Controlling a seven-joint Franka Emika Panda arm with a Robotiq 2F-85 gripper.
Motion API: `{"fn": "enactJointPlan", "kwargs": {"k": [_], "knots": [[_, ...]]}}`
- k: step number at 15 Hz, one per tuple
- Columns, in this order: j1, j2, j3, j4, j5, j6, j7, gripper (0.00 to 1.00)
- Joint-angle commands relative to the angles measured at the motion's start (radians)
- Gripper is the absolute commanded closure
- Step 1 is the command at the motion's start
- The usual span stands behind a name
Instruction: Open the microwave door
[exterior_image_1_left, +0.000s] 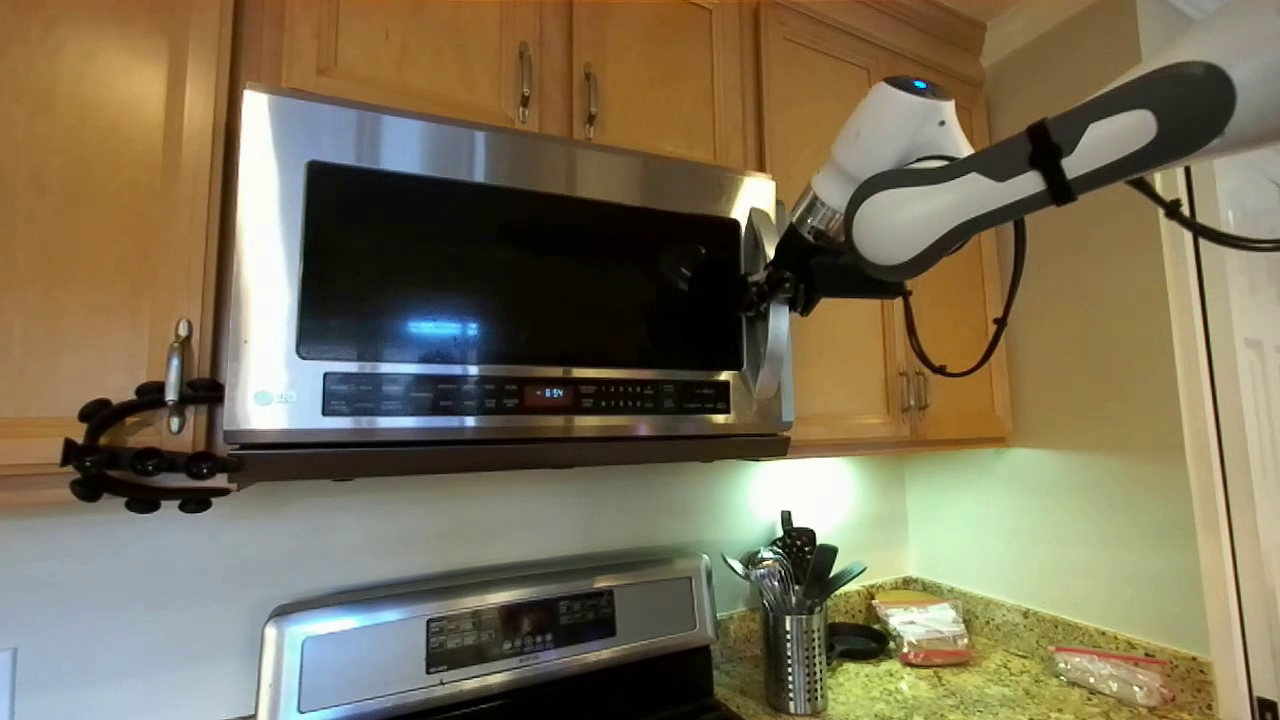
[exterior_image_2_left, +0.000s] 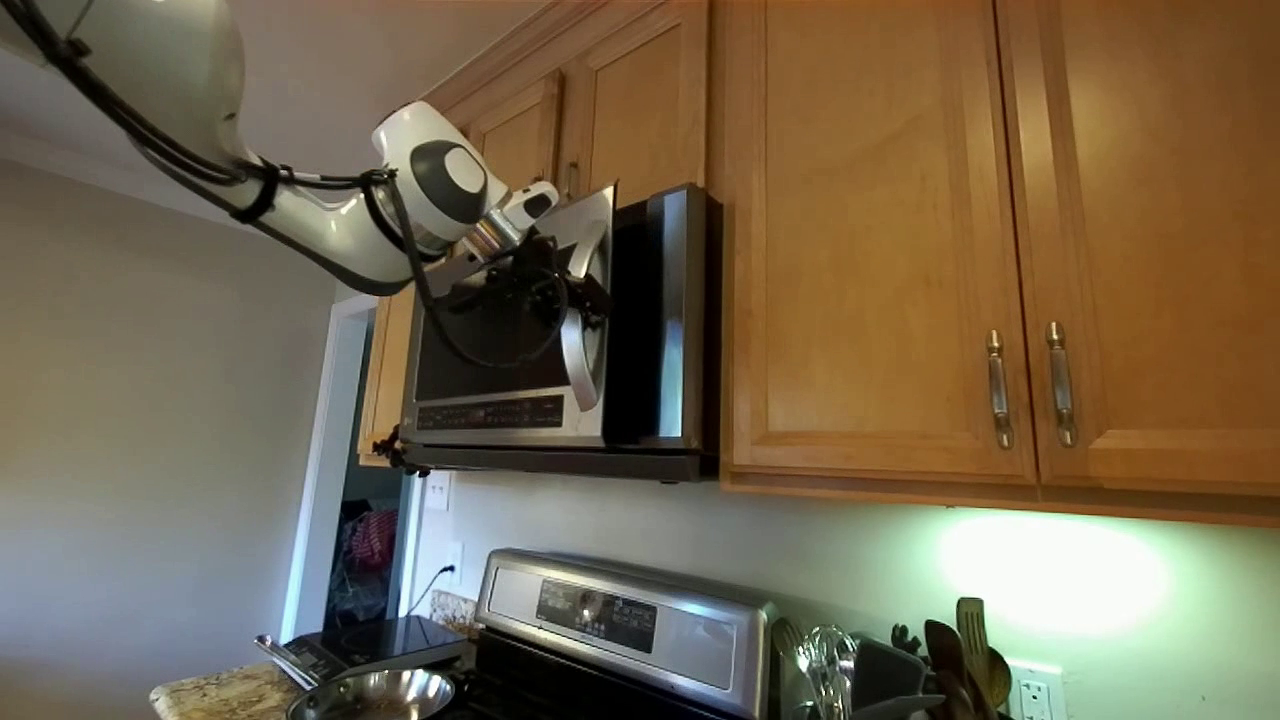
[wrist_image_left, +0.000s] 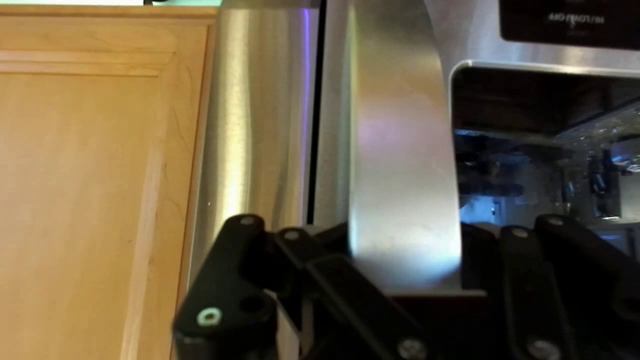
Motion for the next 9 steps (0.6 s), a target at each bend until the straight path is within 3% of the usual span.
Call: {"fn": "enactJointPlan", "kwargs": {"k": [1,4,9], "knots": [[0.023,-0.097,0.078,-0.063,-0.004,-0.096,0.046,0.71],[0.02,-0.144,0.107,-0.068,0.0,-0.197,0.054,0.61],[0.022,-0.198,0.125,-0.067,0.014,-0.271,0.076,0.27]]}}
